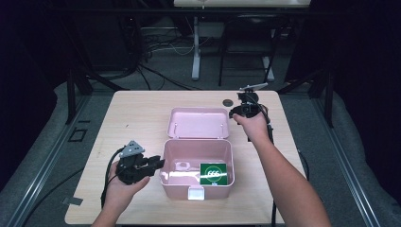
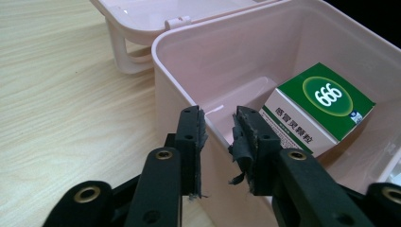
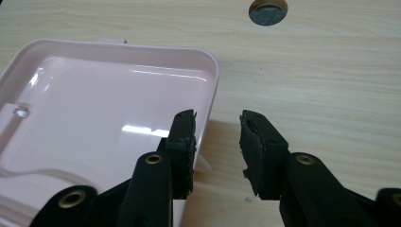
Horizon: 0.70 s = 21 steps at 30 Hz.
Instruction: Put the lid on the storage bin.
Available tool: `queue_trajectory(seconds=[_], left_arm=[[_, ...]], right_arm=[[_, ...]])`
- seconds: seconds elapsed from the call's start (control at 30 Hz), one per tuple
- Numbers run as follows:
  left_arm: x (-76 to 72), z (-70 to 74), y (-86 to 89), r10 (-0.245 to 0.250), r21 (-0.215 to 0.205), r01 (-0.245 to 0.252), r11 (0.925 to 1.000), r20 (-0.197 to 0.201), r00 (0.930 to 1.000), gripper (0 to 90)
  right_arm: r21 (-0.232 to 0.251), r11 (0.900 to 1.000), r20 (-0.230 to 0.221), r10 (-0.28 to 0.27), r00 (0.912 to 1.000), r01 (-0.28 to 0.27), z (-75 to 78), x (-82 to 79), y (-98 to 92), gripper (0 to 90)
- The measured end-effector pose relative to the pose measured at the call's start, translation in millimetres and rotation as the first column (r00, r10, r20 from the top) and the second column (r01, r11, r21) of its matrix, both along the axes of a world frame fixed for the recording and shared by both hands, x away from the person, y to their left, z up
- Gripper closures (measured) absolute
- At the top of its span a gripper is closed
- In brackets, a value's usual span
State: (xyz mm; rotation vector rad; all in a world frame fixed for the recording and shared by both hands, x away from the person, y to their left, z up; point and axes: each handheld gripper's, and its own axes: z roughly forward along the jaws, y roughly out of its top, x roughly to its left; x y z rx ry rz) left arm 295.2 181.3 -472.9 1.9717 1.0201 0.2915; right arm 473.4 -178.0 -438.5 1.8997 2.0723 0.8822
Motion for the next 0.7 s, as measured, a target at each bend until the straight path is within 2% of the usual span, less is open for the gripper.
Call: queue_trajectory(seconds=[0.03, 0.07, 0.13, 0.2, 0.27, 0.33, 0.37, 0.43, 0.47, 0.5, 0.57, 0.63, 0.67, 0.7], left_arm=[[-0.1, -0.4, -0.4, -0.005, 0.002, 0.005, 1.0, -0.003, 1.0, 72.7], [-0.4, -0.9, -1.2, -0.008, 0.003, 0.008, 1.0, -0.003, 1.0, 73.1], [-0.7, -1.4, -2.3, -0.017, 0.009, 0.017, 0.9998, -0.001, 0.9999, 74.5], [-1.1, -1.5, -3.1, -0.012, 0.012, 0.011, 0.9999, 0.007, 0.9999, 75.1], [-1.5, -1.5, -3.5, -0.01, 0.014, 0.01, 0.9999, 0.009, 0.9999, 75.4], [-1.6, -1.7, -3.6, -0.009, 0.012, 0.009, 0.9999, 0.01, 0.9999, 75.5], [-1.6, -1.6, -3.4, -0.011, 0.015, 0.011, 0.9998, 0.012, 0.9999, 75.5], [-1.7, -1.4, -3.5, -0.013, 0.017, 0.013, 0.9998, 0.013, 0.9998, 75.8], [-1.8, -1.4, -3.5, -0.013, 0.017, 0.013, 0.9998, 0.014, 0.9998, 75.8], [-1.7, -1.4, -3.5, -0.013, 0.017, 0.013, 0.9998, 0.014, 0.9998, 76.1], [-1.8, -1.3, -3.5, -0.013, 0.017, 0.013, 0.9998, 0.015, 0.9998, 76.2], [-1.8, -1.3, -3.6, -0.013, 0.018, 0.013, 0.9997, 0.015, 0.9998, 76.3], [-1.9, -1.2, -3.7, -0.014, 0.02, 0.013, 0.9997, 0.016, 0.9998, 76.3], [-2.0, -1.1, -3.8, -0.013, 0.021, 0.013, 0.9997, 0.017, 0.9998, 76.4]], right_arm=[[-0.004, 1.0, -0.004, 0.002, 1.0, -0.002, -0.5, 1.1, 0.9, 66.2], [-0.001, 1.0, 0.016, 0.0, 0.9999, 0.0, -2.9, 3.1, 2.7, 66.5], [-0.008, 1.0, -0.009, 0.003, 1.0, -0.003, -3.2, 6.1, 5.6, 67.4], [-0.013, 1.0, 0.0, -0.002, 1.0, 0.002, -6.5, 9.1, 9.3, 68.8], [-0.028, 1.0, -0.027, 0.005, 0.9996, -0.005, -7.6, 11.7, 11.3, 70.3], [-0.024, 1.0, -0.024, -0.004, 0.9997, 0.004, -11.5, 14.5, 14.3, 71.2], [-0.034, 0.999, -0.05, 0.003, 0.9988, -0.004, -11.6, 15.6, 15.0, 71.5], [-0.032, 0.999, -0.044, -0.003, 0.999, 0.002, -16.6, 19.0, 18.4, 71.8], [-0.039, 0.999, -0.068, 0.002, 0.9977, -0.005, -16.0, 19.9, 18.6, 71.9], [-0.035, 0.999, -0.051, -0.006, 0.9987, 0.004, -19.1, 21.3, 20.1, 71.9], [-0.034, 0.999, -0.058, -0.01, 0.9983, 0.008, -22.1, 23.9, 21.7, 72.0], [-0.041, 0.999, -0.09, -0.008, 0.9959, 0.004, -23.6, 26.0, 23.0, 72.6], [-0.04, 0.999, -0.071, -0.014, 0.9973, 0.011, -26.4, 27.1, 24.0, 72.8], [-0.038, 0.999, -0.074, -0.014, 0.9972, 0.011, -27.6, 28.0, 24.8, 73.4]])
